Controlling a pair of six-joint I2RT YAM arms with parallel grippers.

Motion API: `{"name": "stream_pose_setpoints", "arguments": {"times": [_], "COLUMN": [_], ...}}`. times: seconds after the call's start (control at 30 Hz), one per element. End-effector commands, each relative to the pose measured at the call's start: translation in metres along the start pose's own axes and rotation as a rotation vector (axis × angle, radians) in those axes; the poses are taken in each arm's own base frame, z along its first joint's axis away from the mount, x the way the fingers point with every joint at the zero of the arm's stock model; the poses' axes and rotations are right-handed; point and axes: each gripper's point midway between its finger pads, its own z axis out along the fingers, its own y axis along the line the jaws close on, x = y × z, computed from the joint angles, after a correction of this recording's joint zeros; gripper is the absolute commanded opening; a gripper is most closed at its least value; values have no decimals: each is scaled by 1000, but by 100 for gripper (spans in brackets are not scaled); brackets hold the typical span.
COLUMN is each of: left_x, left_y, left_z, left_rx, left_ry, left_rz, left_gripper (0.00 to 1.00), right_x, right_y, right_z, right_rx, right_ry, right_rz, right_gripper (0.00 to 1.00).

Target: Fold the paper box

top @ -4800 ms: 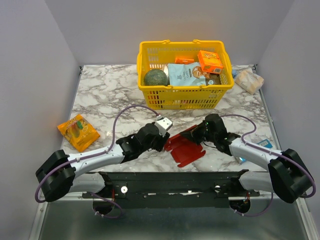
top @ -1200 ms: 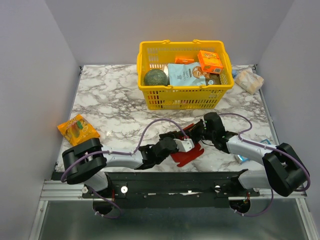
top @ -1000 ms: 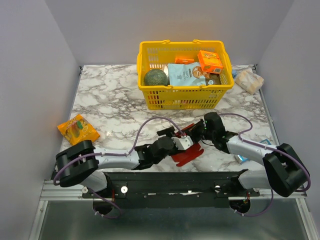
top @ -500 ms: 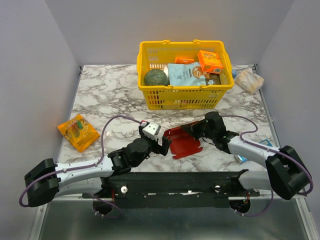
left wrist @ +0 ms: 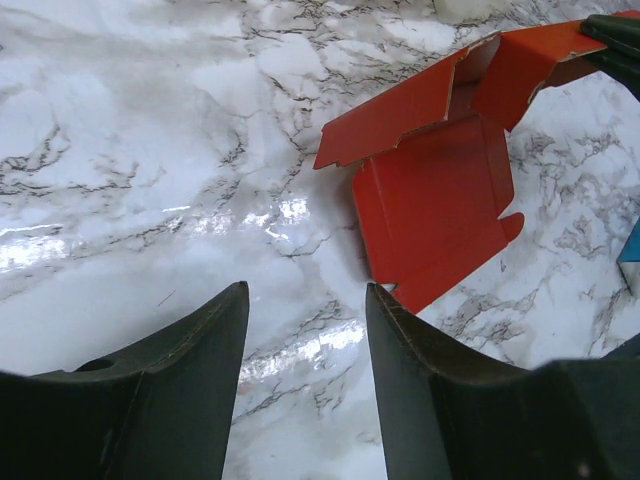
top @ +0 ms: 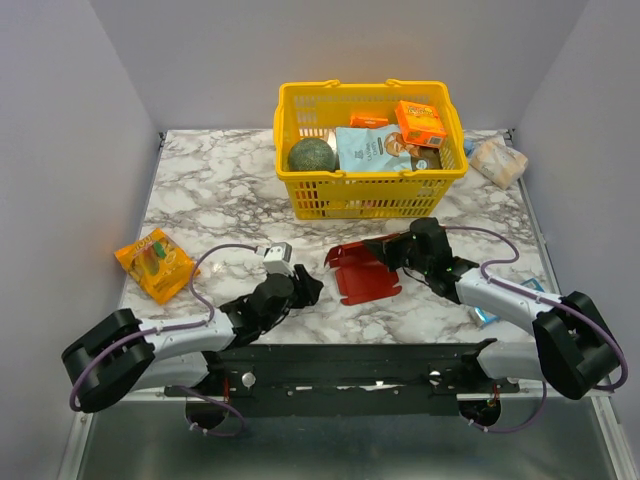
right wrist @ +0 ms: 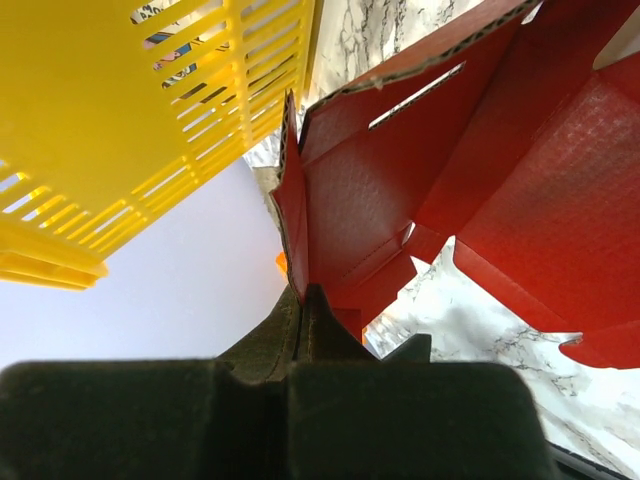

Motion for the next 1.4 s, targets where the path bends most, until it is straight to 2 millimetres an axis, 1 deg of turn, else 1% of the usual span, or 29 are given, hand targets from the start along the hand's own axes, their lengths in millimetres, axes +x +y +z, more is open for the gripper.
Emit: {"name": "stream_pose_setpoints", "arguments": {"times": [0.0,0.03,0.1,0.13,0.2,0.27,0.3,0.37,0.4,0.43,0.47,0.53,0.6,0.7,0.73,0.8,0.97,1.13,1.23,1.37], "left_x": [-5,-2,-3,2,-6,-8,-13,-11,-16,-11,-9,-7,-6,-12,-7,-8,-6,-7,-7,-6], "left_y": [-30,-32,-36,-32,-40,-38,-43,-39,-44,-39,-35,-29,-27,-29,-23,-24,-17,-13,-9,-6], "left_z": [15,21,28,33,37,43,46,53,57,61,64,71,73,78,80,83,85,90,90,92], "left_rx": [104,107,112,98,122,106,107,74,74,52,29,5,12,21,-11,-21,-49,-81,-104,-124], "left_ry": [-3,1,2,14,-15,-29,-38,-32,-41,-27,-20,-10,-4,-24,-1,2,-6,-2,-6,-5], "left_rz": [-155,-166,-174,-171,-182,-159,-152,-129,-122,-118,-127,-158,-173,-155,-135,-123,-126,-116,-111,-98], "left_gripper": [56,54,50,49,46,43,42,41,41,41,39,38,36,35,34,34,34,35,39,39], "right_x": [-5,-4,-4,-5,-4,-4,-4,-4,-4,-2,-2,-1,-2,-2,-1,0,1,4,4,3], "right_y": [0,1,-1,-1,-2,-3,-3,-4,-5,-5,-5,-6,-7,-10,-9,-8,-9,-12,-12,-11], "right_z": [2,2,3,3,3,3,3,4,4,4,4,4,4,5,5,5,6,8,8,6], "right_rx": [0,-2,1,1,1,1,0,2,6,4,4,3,6,11,11,10,9,14,13,8], "right_ry": [-33,-30,-29,-29,-27,-26,-25,-21,-20,-14,-11,-6,-6,-7,-4,4,9,28,33,26], "right_rz": [14,14,16,14,17,19,19,19,20,20,22,23,22,24,25,24,23,30,31,32], "right_gripper": [1,0,0,0,0,0,0,0,0,0,0,0,0,0,0,0,0,0,0,0]}}
